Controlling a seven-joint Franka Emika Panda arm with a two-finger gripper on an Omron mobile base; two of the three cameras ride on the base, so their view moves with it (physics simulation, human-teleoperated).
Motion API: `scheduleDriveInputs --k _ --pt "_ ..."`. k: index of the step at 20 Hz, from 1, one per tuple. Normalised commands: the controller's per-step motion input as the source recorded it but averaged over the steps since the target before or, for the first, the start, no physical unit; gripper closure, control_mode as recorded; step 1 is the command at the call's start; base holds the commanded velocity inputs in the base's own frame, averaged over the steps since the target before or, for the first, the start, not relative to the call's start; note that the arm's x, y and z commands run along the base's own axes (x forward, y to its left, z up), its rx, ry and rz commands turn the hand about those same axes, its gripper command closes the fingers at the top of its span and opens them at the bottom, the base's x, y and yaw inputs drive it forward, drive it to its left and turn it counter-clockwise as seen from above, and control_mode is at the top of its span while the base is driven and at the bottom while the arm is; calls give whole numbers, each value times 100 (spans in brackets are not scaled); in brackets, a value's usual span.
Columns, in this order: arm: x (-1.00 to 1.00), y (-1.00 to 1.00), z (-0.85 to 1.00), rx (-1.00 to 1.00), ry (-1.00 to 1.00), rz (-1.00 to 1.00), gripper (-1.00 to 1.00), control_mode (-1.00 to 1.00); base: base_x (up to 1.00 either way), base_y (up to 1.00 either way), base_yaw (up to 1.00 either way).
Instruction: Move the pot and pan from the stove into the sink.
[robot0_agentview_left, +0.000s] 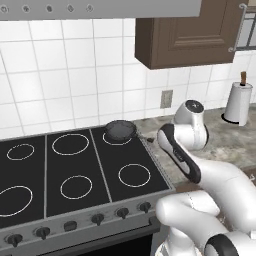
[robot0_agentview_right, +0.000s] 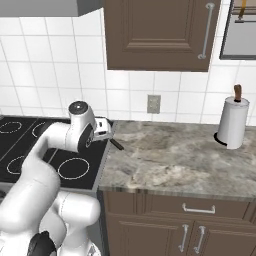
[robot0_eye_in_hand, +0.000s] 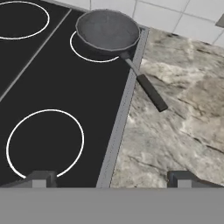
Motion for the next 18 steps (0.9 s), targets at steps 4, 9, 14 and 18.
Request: scheduleDriveInputs --k 4,9,14,18 --pt "57 0 -42 -3 7 7 -100 -100 0 0 0" --pt "57 -21 -20 0 1 5 -100 -100 0 0 0" --pt "48 -35 -7 2 0 3 -100 -100 0 0 0" --pt "2 0 -1 0 2 0 -100 -100 0 0 0"
